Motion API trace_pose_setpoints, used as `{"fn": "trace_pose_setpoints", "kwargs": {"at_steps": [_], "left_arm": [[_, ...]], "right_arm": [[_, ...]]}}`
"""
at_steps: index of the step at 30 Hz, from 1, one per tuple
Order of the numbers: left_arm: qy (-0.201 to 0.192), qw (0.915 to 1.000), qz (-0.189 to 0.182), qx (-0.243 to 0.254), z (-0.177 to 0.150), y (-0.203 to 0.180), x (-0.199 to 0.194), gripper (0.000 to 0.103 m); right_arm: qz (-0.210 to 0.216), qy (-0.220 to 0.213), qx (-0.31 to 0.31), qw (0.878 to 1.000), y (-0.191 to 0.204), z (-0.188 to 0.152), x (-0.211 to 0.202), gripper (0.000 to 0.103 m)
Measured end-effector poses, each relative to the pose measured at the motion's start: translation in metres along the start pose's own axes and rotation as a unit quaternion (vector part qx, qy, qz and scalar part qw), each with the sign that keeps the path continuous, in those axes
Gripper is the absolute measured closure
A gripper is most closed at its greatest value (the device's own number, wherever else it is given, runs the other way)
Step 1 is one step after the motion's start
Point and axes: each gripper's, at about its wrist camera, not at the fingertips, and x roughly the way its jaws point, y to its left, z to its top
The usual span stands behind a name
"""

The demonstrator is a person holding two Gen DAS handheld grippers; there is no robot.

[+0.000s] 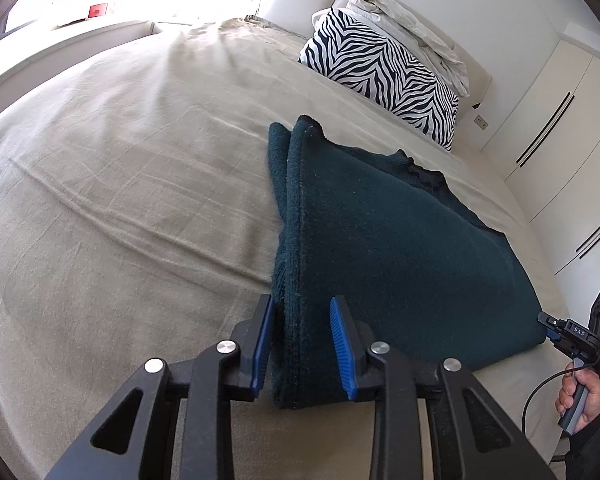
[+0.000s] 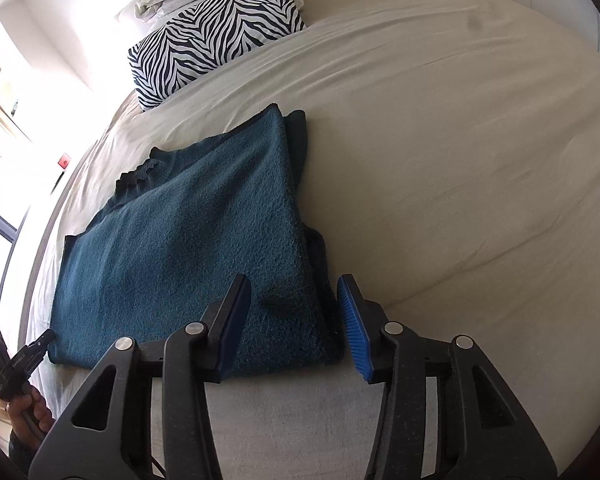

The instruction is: Fold small clothes

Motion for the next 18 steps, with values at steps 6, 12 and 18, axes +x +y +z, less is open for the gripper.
{"fn": "trace_pose_setpoints", "kwargs": {"at_steps": [6,12,18], "left_arm": [[-0.005,1.0,0.007,0.004,-0.0023,0.0011,-0.0007,0.087],[-0.01,0.9998,0.013,0.014,-0.0037,-0.001,-0.0019,0.094],[-0.011,0.9997,0.018,0.014,-0.0055,-0.0012,-0.0044,0.096]], "right_arm": [[-0.012,-0.004,-0.012,1.0,0.0016,-0.0007,0.0001,0.073],[-0.02,-0.004,-0.015,1.0,0.0013,0.0004,-0.0012,0.088],[-0.036,-0.007,-0.034,0.999,0.0075,0.0002,-0.0042,0.097]]}}
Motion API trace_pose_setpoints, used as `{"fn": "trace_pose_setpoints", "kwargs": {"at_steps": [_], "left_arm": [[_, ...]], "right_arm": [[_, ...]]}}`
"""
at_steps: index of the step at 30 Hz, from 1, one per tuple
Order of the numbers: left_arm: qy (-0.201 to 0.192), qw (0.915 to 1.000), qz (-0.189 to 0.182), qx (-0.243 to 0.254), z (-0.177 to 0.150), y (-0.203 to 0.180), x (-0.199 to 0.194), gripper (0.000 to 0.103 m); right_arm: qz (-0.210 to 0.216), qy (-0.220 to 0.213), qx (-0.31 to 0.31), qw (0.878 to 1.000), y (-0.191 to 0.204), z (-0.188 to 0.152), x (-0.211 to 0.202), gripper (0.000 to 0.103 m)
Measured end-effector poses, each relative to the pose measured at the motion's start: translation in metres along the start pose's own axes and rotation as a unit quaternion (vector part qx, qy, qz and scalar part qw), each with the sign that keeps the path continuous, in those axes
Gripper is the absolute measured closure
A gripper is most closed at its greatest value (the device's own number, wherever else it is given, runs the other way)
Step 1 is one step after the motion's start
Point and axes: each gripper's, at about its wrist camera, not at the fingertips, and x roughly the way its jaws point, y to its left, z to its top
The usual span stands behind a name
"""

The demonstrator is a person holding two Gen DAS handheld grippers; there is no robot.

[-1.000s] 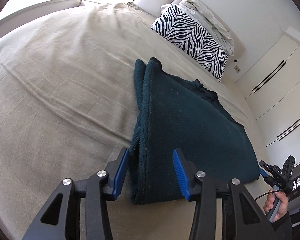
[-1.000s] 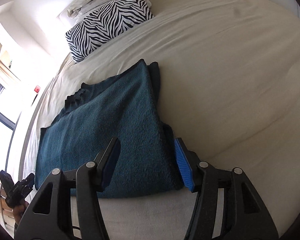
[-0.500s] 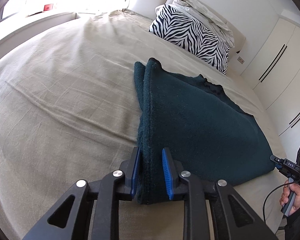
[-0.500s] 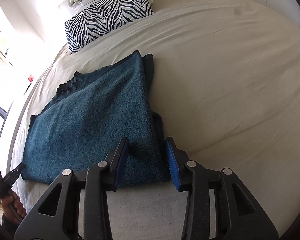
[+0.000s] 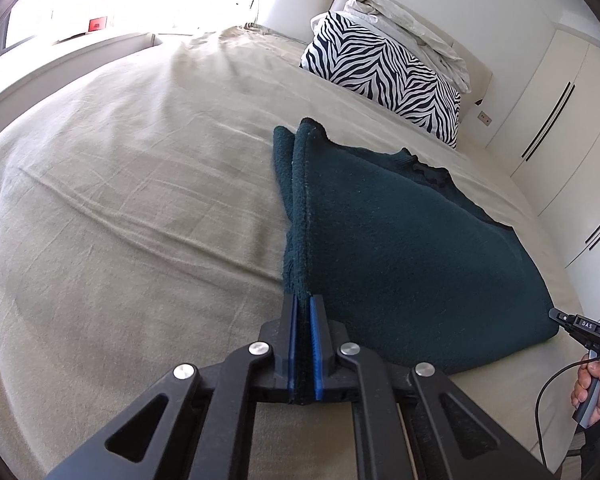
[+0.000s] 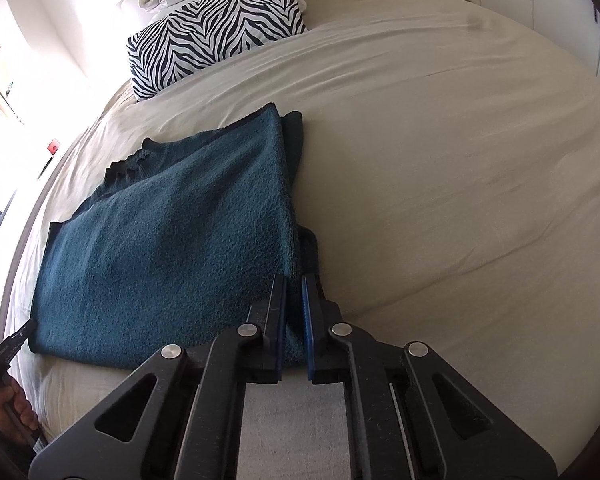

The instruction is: Fold small clothes

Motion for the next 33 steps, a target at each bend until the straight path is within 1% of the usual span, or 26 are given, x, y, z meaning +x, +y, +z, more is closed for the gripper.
{"fn": "trace_pose_setpoints", "kwargs": {"at_steps": [4,7,12,23,33], "left_arm": [[0.004,0.9997,-0.009,-0.021,-0.003,0.005,-0.003,0.096],[0.008,0.9995,-0.012,-0.029,-0.007,0.009,-0.003,0.096],[0.012,0.9994,-0.011,-0.03,-0.011,0.01,-0.002,0.096],[0.018,0.9992,-0.011,-0.033,-0.014,0.014,0.004,0.096],[0.021,0.9992,-0.012,-0.031,-0.013,0.014,0.006,0.096]], "right_arm": [[-0.012,-0.005,-0.013,1.0,0.004,-0.001,-0.004,0.098],[-0.01,-0.007,-0.01,1.0,0.003,-0.003,-0.007,0.098],[-0.011,-0.002,-0.008,1.0,-0.001,-0.006,-0.006,0.098],[0.0,-0.001,0.018,1.0,-0.009,-0.011,-0.004,0.098],[0.011,0.007,0.043,0.999,-0.02,-0.019,0.01,0.098]]}}
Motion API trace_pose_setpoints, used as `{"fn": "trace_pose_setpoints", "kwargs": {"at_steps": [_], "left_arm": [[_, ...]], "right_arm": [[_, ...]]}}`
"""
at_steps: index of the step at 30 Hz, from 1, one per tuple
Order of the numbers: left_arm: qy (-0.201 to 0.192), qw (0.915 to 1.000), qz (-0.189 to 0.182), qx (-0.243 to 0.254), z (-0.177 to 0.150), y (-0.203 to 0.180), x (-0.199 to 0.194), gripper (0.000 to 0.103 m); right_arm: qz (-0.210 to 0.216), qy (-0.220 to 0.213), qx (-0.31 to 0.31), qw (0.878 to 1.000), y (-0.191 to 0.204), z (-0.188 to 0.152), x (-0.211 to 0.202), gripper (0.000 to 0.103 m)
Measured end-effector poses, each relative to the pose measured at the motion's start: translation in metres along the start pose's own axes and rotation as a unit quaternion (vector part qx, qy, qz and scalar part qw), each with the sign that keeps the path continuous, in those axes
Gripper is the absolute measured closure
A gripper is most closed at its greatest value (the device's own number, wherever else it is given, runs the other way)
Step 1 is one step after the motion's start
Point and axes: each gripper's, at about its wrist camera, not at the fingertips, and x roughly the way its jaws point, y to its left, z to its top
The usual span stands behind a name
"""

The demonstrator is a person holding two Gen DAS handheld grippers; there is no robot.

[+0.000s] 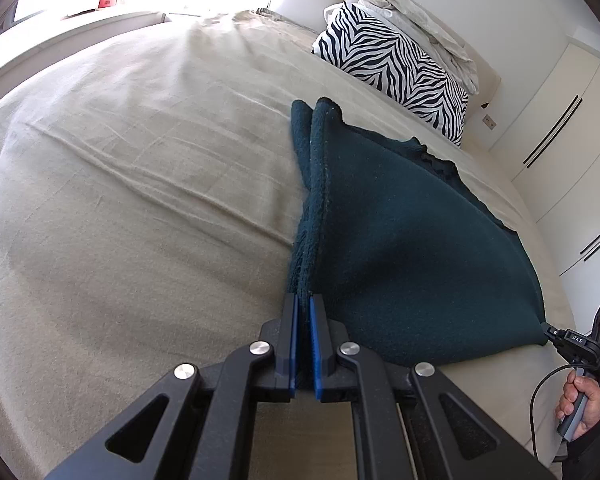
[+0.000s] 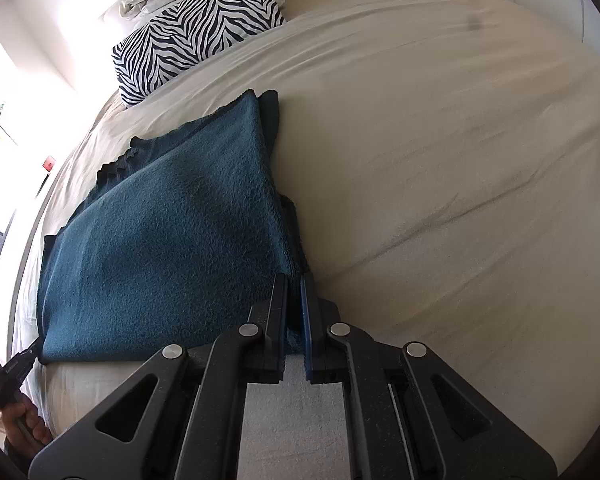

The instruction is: Fold small clothes

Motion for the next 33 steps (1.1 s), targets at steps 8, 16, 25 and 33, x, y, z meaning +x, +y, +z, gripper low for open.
{"fn": "trace_pose_setpoints", "kwargs": {"at_steps": [8,16,25,33], "left_arm": [[0.0,1.0,0.005,0.004,0.0,0.0,0.001,0.095],[0.0,1.0,0.004,0.006,-0.001,-0.001,0.001,0.095],[0.006,0.9999,0.012,0.006,0.0,-0.002,-0.013,0.084],[-0.059,0.9948,0.025,0.079,0.057,-0.05,-0.025,0.067]], "right_arm": [[-0.008,0.002,-0.003,1.0,0.002,-0.003,-0.002,0.098],[0.019,0.008,0.019,1.0,-0.01,-0.004,0.006,0.098],[0.017,-0.007,0.057,0.998,-0.015,0.004,-0.015,0.058],[0.096,-0.057,0.023,0.993,0.05,0.064,-0.04,0.047]]}}
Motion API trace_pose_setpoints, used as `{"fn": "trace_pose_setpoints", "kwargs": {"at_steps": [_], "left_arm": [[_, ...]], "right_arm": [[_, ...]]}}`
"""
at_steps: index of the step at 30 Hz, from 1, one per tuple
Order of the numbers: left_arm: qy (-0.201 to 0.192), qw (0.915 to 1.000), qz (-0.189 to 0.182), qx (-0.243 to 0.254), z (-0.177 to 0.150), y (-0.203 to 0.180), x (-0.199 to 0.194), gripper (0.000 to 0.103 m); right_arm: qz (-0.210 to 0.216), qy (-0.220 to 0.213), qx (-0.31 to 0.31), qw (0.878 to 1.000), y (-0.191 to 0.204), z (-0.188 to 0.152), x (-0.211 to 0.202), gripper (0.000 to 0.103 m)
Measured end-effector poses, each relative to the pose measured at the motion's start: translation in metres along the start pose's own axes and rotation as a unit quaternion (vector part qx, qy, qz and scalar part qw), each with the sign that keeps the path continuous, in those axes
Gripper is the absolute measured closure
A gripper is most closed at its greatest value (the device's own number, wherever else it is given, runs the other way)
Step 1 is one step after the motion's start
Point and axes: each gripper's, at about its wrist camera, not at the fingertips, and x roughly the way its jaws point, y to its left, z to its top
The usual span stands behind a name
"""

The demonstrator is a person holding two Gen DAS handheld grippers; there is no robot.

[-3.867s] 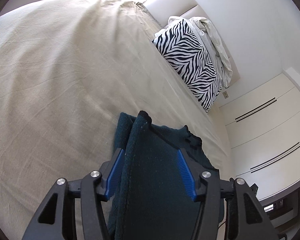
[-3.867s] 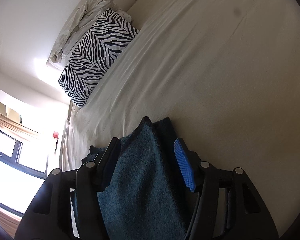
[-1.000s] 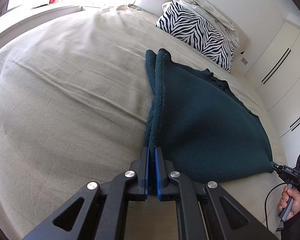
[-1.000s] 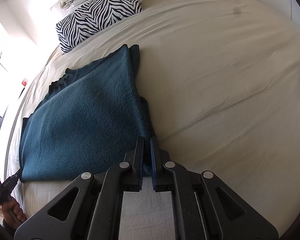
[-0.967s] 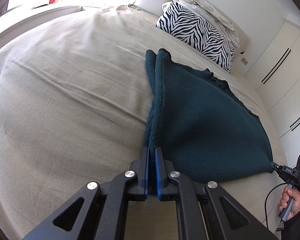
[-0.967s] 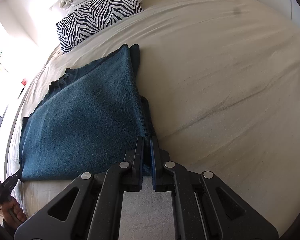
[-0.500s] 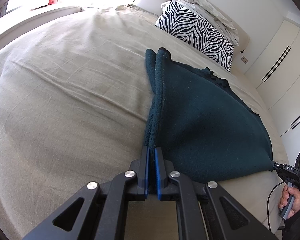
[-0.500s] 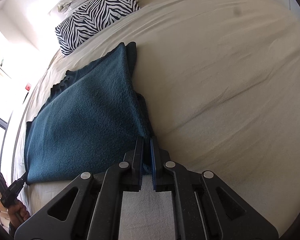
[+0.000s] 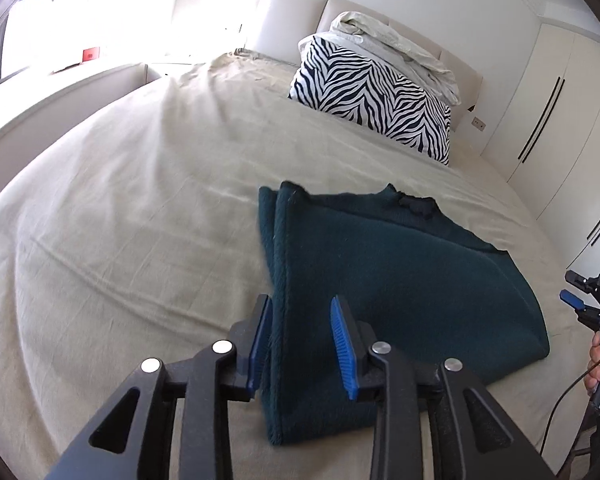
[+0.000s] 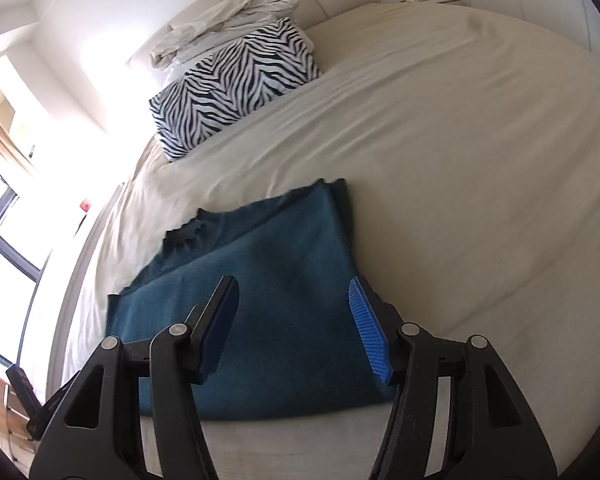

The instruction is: Fold small clothes

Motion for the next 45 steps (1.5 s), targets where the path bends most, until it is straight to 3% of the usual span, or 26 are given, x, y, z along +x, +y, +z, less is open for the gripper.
{"fn": "trace_pose_setpoints", "kwargs": {"at_steps": [3,8,12,15,17,19,21,24,28,29,32,35,39,41,43,45], "left_arm": [[0.002,0.9992,0.007,0.039,0.029,-0.028,0.04,0.065],[0.021,0.9964,0.036,0.074,0.056,-0.062,0.107,0.065],[0.071,0.9945,0.047,0.061,0.051,-0.056,0.156,0.057],[0.047,0.9975,0.021,0.048,0.043,-0.045,0.154,0.057],[0.044,0.9974,0.021,0.052,0.041,-0.046,0.155,0.057],[0.044,0.997,0.027,0.057,0.04,-0.049,0.157,0.057],[0.041,0.9969,0.03,0.061,0.039,-0.051,0.157,0.057],[0.039,0.997,0.03,0.06,0.038,-0.049,0.156,0.057],[0.038,0.997,0.03,0.061,0.037,-0.05,0.156,0.057],[0.038,0.997,0.03,0.061,0.036,-0.05,0.156,0.057],[0.037,0.9968,0.033,0.063,0.037,-0.051,0.156,0.057],[0.037,0.9971,0.03,0.06,0.037,-0.05,0.154,0.057],[0.051,0.9985,0.016,0.013,0.036,-0.047,0.124,0.057],[0.046,0.9989,-0.012,-0.002,0.025,-0.054,0.095,0.057],[0.044,0.9985,-0.032,0.008,0.005,-0.068,0.071,0.054],[0.071,0.9962,-0.043,0.027,-0.019,-0.082,0.068,0.054]], "right_arm": [[0.076,0.035,0.003,0.996,0.036,0.019,0.045,0.047],[0.152,0.11,0.026,0.982,0.091,0.022,0.14,0.047],[0.188,0.151,0.054,0.969,0.113,0.013,0.199,0.047],[0.17,0.15,0.06,0.972,0.106,0.006,0.222,0.058],[0.192,0.141,0.087,0.967,0.087,0.011,0.223,0.068],[0.198,0.113,0.12,0.966,0.058,0.021,0.215,0.068],[0.175,0.078,0.158,0.969,0.022,0.031,0.201,0.065],[0.174,0.034,0.215,0.96,-0.032,0.037,0.18,0.074],[0.095,-0.017,0.23,0.968,-0.065,0.041,0.139,0.07],[0.093,-0.019,0.237,0.967,-0.07,0.039,0.13,0.07],[0.097,-0.002,0.206,0.974,-0.055,0.031,0.116,0.067],[0.145,0.044,0.148,0.977,-0.006,0.007,0.102,0.067],[0.219,0.141,0.093,0.961,0.073,-0.049,0.117,0.067],[0.252,0.172,0.086,0.948,0.097,-0.077,0.122,0.067],[0.262,0.196,0.072,0.942,0.112,-0.101,0.125,0.066],[0.247,0.216,0.06,0.943,0.114,-0.115,0.136,0.062]]}}
